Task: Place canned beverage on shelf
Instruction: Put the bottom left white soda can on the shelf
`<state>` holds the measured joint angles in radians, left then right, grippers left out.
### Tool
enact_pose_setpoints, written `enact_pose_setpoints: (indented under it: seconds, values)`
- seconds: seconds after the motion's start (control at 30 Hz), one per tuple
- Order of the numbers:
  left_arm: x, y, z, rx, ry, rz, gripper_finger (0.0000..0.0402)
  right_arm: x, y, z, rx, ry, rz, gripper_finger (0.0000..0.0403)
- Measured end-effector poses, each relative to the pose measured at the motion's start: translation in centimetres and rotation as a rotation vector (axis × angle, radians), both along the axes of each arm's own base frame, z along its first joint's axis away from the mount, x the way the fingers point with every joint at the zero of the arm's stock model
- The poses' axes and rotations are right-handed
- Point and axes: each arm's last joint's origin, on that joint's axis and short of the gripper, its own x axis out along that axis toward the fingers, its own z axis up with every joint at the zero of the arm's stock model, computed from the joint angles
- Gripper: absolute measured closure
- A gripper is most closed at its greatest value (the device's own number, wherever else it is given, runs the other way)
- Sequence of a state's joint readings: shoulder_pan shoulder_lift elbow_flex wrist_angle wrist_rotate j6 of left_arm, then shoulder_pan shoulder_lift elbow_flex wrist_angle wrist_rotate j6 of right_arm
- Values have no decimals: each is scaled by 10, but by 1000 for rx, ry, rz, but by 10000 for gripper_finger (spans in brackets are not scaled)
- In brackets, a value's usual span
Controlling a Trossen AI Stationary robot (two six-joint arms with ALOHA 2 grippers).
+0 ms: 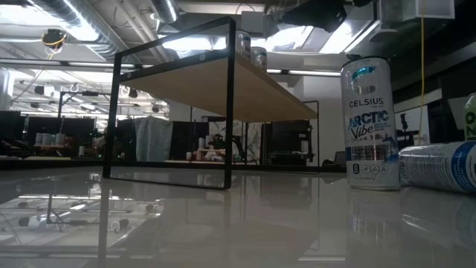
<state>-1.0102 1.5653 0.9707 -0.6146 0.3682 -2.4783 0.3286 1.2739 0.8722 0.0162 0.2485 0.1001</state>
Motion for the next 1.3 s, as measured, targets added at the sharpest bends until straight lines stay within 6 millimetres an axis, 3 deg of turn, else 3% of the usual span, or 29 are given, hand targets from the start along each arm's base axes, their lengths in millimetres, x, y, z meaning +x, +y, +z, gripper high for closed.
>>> enact_pose_setpoints:
  seconds: [0.7,1.0,1.3]
  values:
    - [2,6,-1,132,-132,37,103,0,0,0,-1,1,-2,17]
    - [4,8,2,76,-27,35,103,0,0,0,-1,1,-2,17]
    - [1,3,6,54,-45,-3,103,0,0,0,-1,1,-2,17]
